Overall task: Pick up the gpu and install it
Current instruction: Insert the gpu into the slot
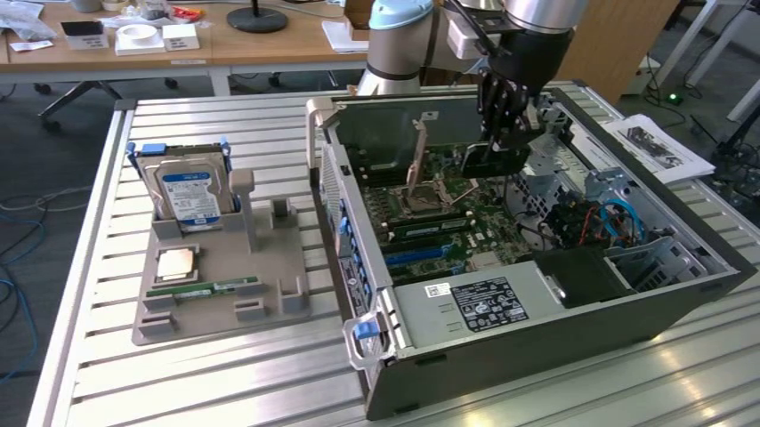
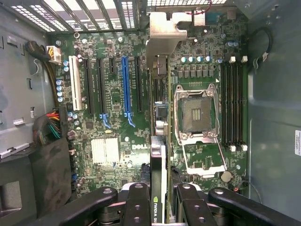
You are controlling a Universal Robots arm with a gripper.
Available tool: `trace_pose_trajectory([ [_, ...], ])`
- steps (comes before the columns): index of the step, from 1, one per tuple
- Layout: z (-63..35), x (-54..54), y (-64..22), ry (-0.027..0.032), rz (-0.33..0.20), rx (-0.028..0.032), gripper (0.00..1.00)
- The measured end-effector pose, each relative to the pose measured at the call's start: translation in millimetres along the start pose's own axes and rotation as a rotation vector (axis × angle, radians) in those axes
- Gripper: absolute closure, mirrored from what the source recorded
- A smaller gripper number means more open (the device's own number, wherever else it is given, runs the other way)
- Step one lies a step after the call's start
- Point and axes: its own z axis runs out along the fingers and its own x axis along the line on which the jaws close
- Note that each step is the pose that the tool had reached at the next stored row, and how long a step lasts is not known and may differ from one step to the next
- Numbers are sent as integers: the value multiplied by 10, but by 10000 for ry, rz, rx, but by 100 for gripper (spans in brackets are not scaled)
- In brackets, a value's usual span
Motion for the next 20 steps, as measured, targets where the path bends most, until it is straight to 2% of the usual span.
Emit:
trace_pose_trajectory([
  [10, -2, 59, -5, 0, -1, 0, 73],
  [20, 13, 60, -5, 1, -2, 0, 73],
])
